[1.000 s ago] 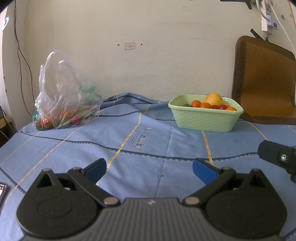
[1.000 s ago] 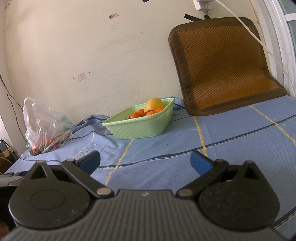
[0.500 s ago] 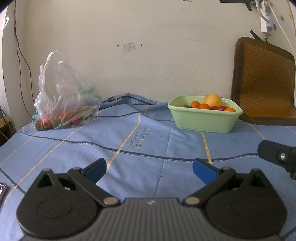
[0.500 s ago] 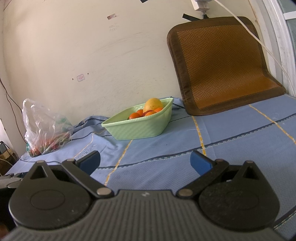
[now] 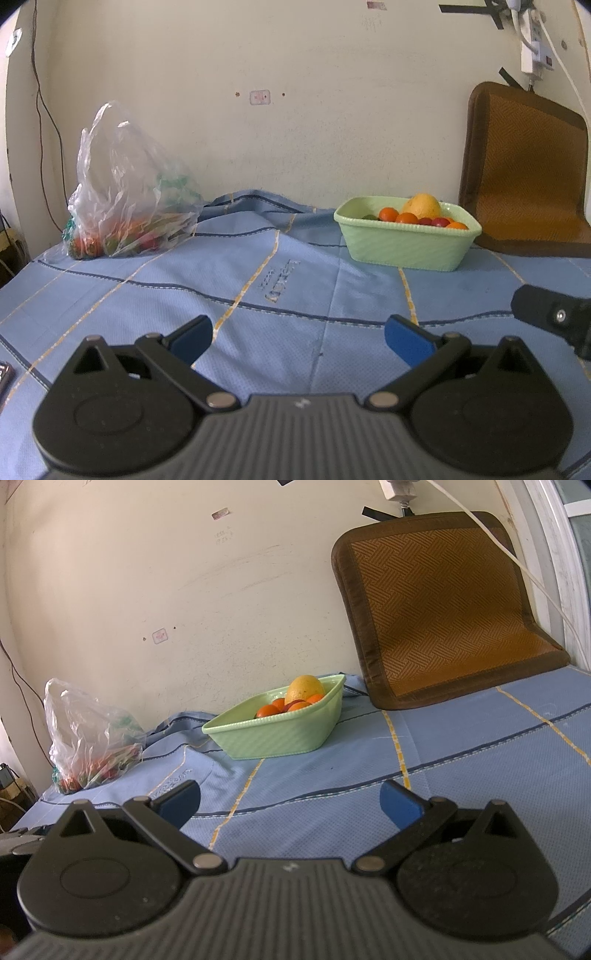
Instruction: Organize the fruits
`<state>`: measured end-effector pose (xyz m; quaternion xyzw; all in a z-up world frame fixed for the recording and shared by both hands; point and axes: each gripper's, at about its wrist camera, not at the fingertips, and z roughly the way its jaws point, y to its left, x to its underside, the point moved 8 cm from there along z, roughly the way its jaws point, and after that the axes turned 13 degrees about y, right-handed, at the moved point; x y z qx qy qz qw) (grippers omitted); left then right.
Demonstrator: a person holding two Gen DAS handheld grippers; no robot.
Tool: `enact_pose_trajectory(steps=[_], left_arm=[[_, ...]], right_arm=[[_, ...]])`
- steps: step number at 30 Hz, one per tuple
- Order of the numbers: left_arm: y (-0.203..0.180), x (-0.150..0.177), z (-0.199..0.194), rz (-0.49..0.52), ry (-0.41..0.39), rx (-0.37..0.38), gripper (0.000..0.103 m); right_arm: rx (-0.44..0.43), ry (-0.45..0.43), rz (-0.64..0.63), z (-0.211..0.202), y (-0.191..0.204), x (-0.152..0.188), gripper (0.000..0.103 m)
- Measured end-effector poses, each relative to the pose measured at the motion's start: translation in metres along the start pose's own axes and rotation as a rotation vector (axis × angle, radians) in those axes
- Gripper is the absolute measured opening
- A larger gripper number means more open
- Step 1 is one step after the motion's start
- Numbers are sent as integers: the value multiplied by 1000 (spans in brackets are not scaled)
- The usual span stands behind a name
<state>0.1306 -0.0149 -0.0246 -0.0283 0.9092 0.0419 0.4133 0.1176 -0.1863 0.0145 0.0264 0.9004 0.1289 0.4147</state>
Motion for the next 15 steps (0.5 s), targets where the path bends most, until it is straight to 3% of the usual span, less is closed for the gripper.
enact_pose_trajectory(steps=[15], left_arm=[[2, -3, -9, -12, -48, -33, 103]], right_arm=[[-1, 0, 3, 0, 0, 0, 103]])
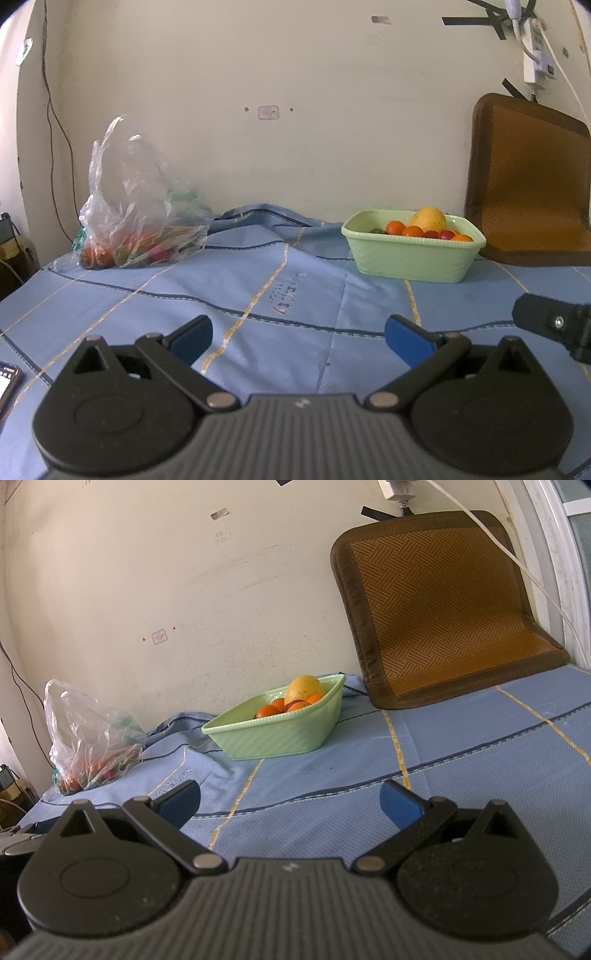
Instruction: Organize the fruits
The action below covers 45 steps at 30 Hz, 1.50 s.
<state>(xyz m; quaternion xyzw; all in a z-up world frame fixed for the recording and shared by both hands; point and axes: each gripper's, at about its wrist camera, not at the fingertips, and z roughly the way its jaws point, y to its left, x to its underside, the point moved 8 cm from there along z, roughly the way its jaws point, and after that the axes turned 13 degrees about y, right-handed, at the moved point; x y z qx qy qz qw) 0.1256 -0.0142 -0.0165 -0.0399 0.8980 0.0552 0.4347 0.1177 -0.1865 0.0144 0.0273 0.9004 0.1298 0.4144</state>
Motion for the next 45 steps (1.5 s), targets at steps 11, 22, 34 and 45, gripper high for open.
enact_pose_trajectory(steps=[11, 22, 34, 45], left_arm=[[4, -5, -11, 1, -80, -71, 103], [3, -2, -6, -12, -36, -29, 103], [0, 6, 4, 0, 45, -9, 103], [-3, 9, 8, 23, 64, -18, 103]], right_arm=[[0, 0, 2, 0, -1, 0, 103], [0, 1, 13, -1, 0, 1, 103], [0, 1, 13, -1, 0, 1, 103], [-1, 4, 19, -1, 1, 1, 103]])
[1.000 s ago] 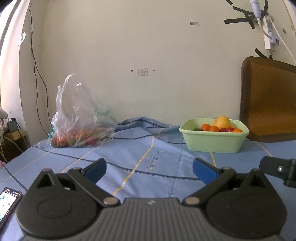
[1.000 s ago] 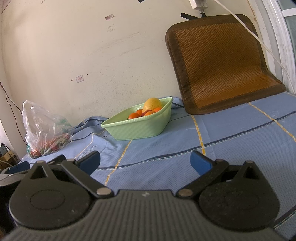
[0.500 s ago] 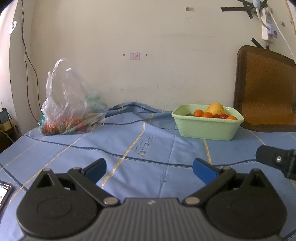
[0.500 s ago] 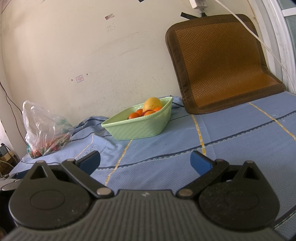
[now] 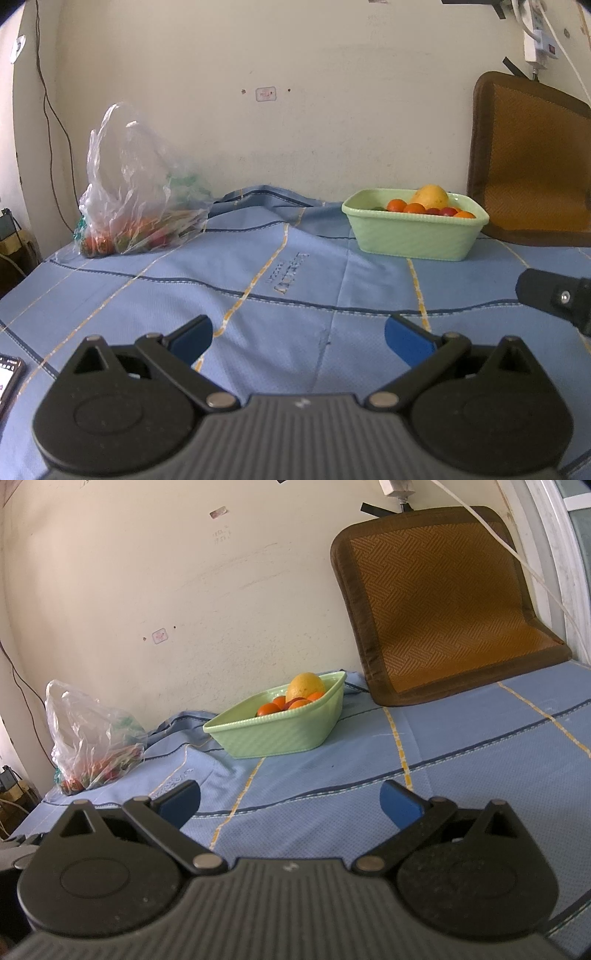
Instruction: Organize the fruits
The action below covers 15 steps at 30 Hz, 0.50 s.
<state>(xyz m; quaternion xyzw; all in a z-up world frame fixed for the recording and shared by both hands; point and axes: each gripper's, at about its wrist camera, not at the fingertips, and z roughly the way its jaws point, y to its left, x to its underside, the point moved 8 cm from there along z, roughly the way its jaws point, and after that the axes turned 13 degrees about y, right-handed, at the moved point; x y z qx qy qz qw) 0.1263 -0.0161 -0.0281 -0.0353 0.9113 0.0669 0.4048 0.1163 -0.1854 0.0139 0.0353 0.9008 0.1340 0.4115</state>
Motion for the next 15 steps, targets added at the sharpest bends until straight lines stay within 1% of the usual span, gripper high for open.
enact_pose_trajectory(steps=[15], left_arm=[[1, 0, 0, -2, -2, -27, 103]], right_arm=[[-1, 1, 2, 0, 0, 0, 103]])
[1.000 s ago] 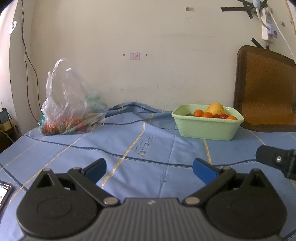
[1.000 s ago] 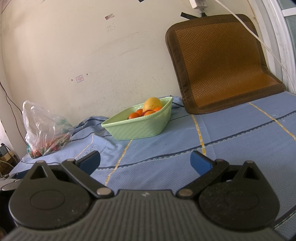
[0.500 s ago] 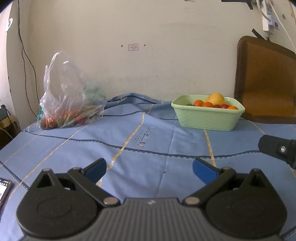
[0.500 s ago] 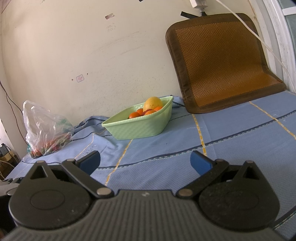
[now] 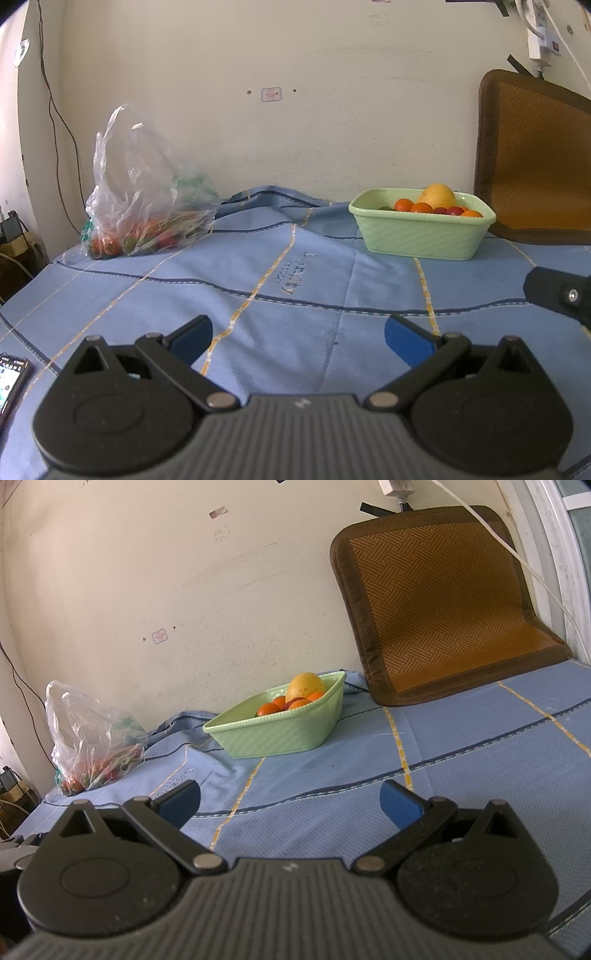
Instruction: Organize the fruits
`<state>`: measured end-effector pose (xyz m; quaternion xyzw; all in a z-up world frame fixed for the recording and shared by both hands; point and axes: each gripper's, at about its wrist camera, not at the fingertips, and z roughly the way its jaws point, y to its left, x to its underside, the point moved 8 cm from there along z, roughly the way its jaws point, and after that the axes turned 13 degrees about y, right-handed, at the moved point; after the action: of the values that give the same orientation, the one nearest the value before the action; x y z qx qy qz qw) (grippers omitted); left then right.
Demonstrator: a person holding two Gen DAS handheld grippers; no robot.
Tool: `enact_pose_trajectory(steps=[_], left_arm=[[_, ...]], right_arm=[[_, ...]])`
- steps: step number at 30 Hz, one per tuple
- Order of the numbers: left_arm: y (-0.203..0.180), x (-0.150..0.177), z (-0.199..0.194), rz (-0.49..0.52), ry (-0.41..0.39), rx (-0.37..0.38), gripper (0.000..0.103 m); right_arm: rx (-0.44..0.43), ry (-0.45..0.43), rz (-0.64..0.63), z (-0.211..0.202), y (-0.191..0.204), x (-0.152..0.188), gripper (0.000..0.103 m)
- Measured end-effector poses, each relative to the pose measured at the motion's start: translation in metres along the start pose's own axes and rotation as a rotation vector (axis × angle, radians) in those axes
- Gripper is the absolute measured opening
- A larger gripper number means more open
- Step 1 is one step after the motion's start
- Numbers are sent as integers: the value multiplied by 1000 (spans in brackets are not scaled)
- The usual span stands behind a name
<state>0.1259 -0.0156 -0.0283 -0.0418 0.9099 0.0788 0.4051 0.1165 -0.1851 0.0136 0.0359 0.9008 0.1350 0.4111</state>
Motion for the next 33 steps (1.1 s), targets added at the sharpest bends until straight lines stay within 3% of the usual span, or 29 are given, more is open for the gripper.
enact_pose_trajectory(steps=[33], left_arm=[[4, -3, -7, -5, -40, -6, 103]], right_arm=[[-1, 2, 15, -1, -1, 0, 103]])
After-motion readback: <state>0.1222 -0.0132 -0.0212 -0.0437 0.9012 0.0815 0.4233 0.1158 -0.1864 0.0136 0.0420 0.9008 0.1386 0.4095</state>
